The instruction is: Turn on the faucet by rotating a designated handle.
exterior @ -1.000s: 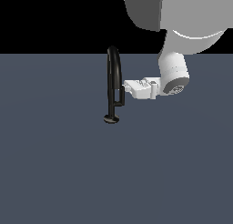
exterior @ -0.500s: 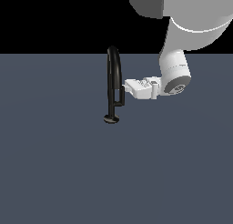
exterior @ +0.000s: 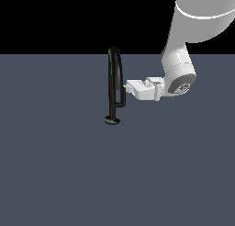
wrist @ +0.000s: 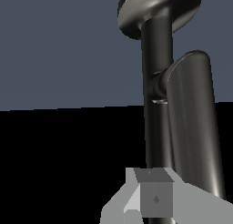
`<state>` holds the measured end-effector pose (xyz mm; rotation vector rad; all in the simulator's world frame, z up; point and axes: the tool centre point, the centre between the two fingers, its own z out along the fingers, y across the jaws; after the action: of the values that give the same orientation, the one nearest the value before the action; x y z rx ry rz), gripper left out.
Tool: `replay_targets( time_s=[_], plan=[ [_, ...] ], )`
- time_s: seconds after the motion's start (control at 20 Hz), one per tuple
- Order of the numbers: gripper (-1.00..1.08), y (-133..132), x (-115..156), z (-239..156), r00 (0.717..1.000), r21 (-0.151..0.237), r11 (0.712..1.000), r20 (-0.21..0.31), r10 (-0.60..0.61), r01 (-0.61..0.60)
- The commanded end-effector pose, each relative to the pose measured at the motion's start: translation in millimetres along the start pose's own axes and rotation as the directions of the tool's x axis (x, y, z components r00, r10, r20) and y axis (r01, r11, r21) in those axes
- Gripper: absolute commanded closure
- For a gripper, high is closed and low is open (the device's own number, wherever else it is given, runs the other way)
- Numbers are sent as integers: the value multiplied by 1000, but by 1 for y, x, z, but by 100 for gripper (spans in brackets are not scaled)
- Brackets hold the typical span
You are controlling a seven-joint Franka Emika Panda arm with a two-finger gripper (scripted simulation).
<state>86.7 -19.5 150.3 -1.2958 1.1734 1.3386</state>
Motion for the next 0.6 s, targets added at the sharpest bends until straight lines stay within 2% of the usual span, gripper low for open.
replay_targets(
  time_s=[0.0,0.45,0.55],
  plan=[
    [108,6,-3,0,1000,-4,1000,2,1,-1],
    [108,25,-9,1,1000,-4,1000,2,1,-1],
    [108,21,-9,0,1000,1,1000,-1,-4,4]
  ],
)
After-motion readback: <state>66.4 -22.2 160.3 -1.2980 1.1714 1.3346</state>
